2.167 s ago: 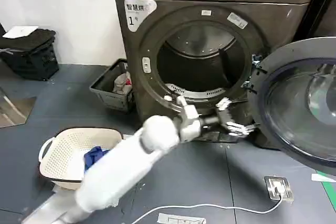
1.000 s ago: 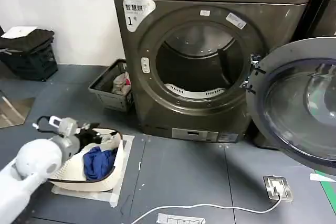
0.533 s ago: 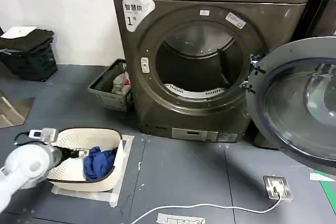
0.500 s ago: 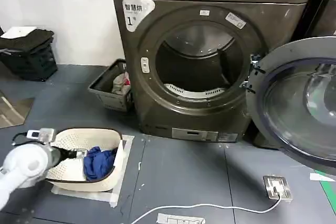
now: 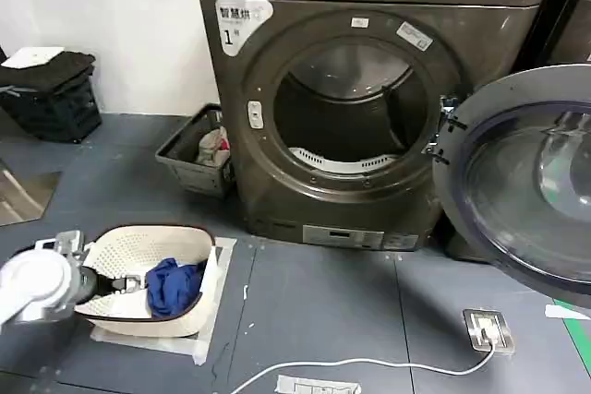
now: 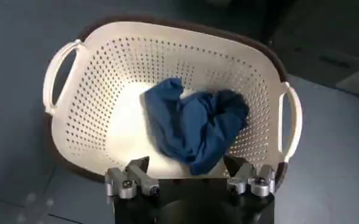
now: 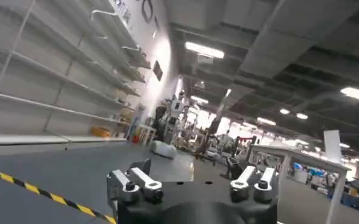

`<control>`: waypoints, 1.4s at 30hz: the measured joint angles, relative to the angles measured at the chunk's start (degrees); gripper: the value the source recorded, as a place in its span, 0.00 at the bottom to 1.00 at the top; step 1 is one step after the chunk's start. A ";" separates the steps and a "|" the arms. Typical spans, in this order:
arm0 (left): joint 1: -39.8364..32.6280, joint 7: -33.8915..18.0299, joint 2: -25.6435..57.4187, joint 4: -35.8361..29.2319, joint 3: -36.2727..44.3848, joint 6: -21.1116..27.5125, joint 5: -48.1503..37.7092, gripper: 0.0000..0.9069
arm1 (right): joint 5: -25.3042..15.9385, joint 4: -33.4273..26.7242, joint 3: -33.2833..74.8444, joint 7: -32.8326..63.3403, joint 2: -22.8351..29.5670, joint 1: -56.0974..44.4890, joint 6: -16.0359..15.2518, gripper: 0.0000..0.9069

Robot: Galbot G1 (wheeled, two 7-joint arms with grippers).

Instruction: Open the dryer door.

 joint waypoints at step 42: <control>-1.89 -0.28 -0.44 2.69 0.45 0.01 -3.70 1.00 | -0.55 -2.32 -0.10 -1.07 0.08 0.14 3.51 1.00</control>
